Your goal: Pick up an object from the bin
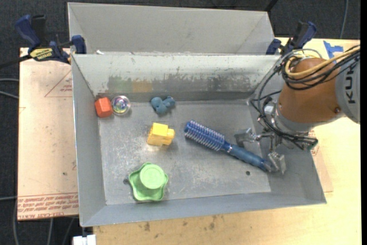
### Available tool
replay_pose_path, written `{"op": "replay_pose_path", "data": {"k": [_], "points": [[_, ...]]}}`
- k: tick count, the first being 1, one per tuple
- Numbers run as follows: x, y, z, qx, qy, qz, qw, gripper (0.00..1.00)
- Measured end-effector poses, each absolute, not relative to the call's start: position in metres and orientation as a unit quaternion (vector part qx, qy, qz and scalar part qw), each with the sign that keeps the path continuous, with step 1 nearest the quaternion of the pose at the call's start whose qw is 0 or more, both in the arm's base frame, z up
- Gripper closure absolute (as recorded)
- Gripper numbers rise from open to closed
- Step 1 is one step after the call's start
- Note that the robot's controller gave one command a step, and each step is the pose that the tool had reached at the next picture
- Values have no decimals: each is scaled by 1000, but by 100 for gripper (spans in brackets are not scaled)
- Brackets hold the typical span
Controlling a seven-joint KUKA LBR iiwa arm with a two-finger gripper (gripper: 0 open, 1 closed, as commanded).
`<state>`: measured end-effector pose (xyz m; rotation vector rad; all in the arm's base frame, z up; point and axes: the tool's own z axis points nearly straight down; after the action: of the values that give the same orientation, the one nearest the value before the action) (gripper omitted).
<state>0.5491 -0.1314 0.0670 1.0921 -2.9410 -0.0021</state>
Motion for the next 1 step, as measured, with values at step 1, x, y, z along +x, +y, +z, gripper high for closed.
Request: {"op": "replay_pose_path", "data": {"k": [1], "points": [[538, -99, 72, 297, -955, -2, 0, 0]]}}
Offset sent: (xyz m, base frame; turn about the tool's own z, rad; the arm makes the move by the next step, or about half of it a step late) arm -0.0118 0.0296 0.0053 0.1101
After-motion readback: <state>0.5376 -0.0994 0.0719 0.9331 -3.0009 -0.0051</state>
